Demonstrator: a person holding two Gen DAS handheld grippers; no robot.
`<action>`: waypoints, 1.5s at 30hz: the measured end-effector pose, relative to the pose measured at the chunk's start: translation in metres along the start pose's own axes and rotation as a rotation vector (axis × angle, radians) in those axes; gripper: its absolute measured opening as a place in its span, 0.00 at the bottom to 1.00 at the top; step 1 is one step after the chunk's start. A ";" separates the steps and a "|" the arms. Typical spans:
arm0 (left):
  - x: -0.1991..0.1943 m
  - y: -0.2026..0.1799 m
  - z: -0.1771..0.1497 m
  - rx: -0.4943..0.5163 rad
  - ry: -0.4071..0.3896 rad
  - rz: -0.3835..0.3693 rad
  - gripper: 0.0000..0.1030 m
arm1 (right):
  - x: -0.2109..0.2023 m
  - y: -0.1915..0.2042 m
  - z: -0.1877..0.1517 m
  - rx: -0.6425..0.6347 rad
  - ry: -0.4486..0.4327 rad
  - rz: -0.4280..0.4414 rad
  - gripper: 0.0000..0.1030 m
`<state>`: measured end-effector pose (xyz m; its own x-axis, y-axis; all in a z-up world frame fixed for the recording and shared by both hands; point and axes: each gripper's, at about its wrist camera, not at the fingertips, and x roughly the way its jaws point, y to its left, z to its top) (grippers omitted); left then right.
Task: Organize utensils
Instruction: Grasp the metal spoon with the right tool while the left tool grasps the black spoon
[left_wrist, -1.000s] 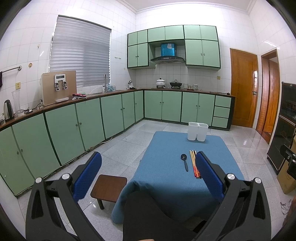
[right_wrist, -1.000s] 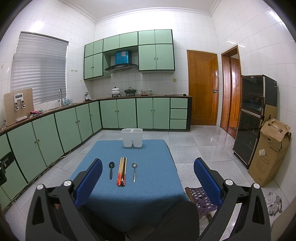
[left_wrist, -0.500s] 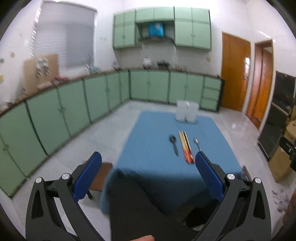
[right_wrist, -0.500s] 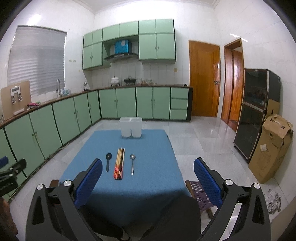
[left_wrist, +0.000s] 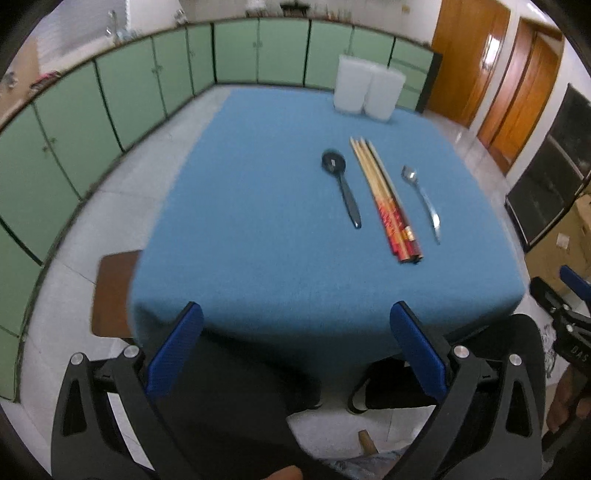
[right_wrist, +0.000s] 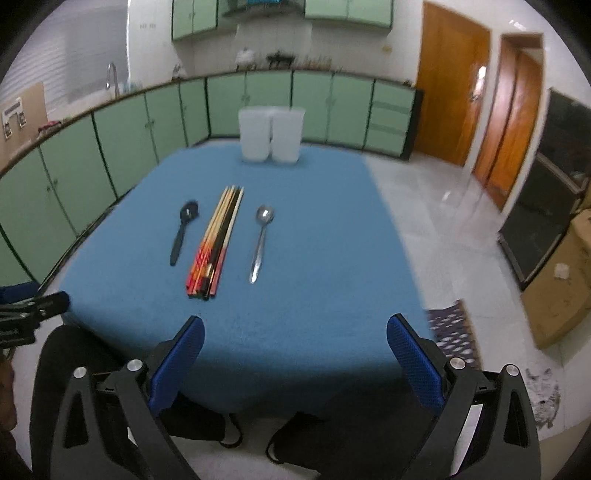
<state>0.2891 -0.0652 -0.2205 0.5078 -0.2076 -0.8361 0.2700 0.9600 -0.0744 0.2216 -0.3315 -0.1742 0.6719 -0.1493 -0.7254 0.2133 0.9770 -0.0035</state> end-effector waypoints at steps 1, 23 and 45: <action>0.017 -0.001 0.004 0.001 0.017 0.002 0.95 | 0.016 0.003 0.001 -0.003 0.007 0.009 0.94; 0.120 -0.038 0.045 0.103 0.018 0.043 0.95 | 0.124 0.000 0.018 -0.092 0.012 0.130 0.48; 0.109 -0.051 0.056 0.010 -0.061 -0.050 0.11 | 0.129 0.000 0.026 -0.107 -0.022 0.195 0.10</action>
<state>0.3763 -0.1473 -0.2771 0.5425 -0.2662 -0.7968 0.3037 0.9465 -0.1094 0.3268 -0.3542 -0.2501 0.7088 0.0417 -0.7041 0.0020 0.9981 0.0612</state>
